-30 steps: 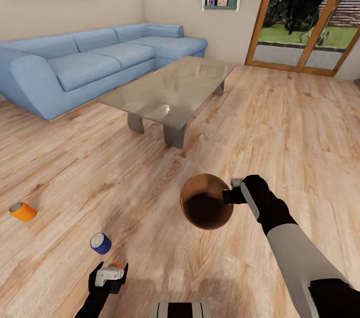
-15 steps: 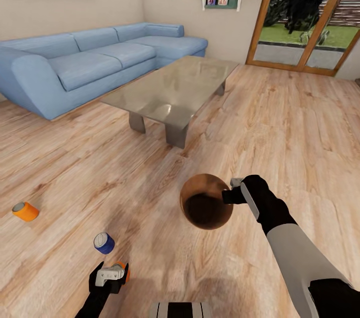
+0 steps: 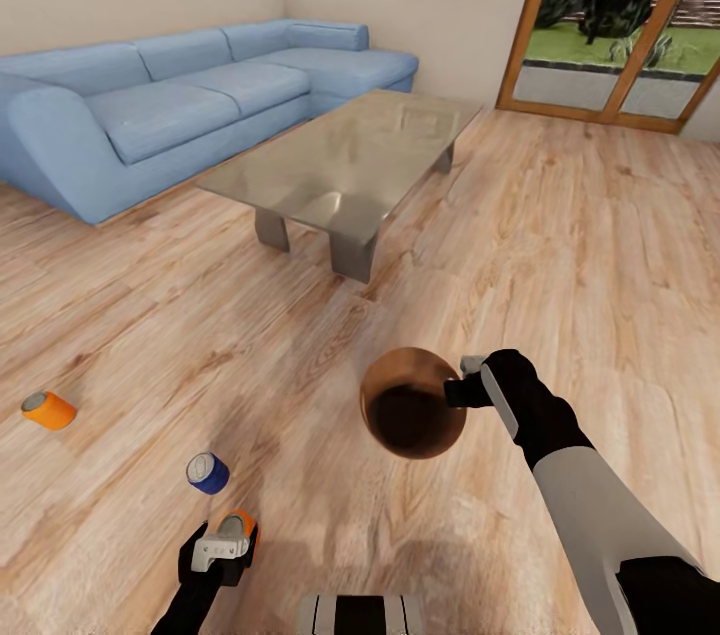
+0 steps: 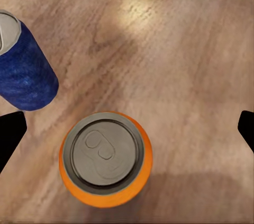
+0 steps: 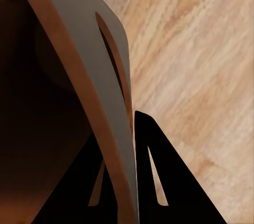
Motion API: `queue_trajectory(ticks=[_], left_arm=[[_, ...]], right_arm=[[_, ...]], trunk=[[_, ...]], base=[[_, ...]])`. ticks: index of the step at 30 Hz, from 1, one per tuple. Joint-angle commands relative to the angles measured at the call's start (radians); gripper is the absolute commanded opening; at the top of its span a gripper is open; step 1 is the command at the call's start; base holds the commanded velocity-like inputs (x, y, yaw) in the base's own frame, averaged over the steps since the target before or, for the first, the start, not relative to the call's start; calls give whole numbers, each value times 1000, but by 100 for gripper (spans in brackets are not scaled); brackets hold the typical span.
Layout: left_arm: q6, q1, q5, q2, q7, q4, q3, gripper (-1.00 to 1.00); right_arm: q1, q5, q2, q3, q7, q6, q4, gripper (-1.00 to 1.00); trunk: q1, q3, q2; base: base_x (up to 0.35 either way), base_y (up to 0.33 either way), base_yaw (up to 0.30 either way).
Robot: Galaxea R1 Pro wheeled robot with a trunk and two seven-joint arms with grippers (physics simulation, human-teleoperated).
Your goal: Put the three can of soda from the living room inside the tash can in the kitchen.
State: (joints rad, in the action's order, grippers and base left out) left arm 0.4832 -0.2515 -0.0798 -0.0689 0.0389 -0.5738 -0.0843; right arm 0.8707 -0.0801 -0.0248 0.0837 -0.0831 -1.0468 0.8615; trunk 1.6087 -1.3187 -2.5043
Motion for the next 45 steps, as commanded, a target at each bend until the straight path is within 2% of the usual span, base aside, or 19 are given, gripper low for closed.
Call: queue_trajectory(ticks=[1, 27, 40, 45], left_arm=[[0, 0, 0, 0, 0, 0, 0, 100], [0, 0, 0, 0, 2, -1, 1, 100], [0, 0, 0, 1, 0, 0, 0, 100], [0, 0, 0, 0, 1, 0, 0, 100]], right_arm=[[1, -27, 0, -1, -6, 0, 1, -100], [1, -27, -8, -1, -4, 0, 2, -100], [1, -27, -8, -2, -5, 0, 2, -100], [1, -27, -8, -2, -5, 0, 2, -100]], trunk=[[0, -4, 0], [0, -4, 0], [6, -54, -3], [6, -54, -3]], base=[[0, 0, 0], [14, 37, 0], [0, 0, 0], [0, 0, 0]])
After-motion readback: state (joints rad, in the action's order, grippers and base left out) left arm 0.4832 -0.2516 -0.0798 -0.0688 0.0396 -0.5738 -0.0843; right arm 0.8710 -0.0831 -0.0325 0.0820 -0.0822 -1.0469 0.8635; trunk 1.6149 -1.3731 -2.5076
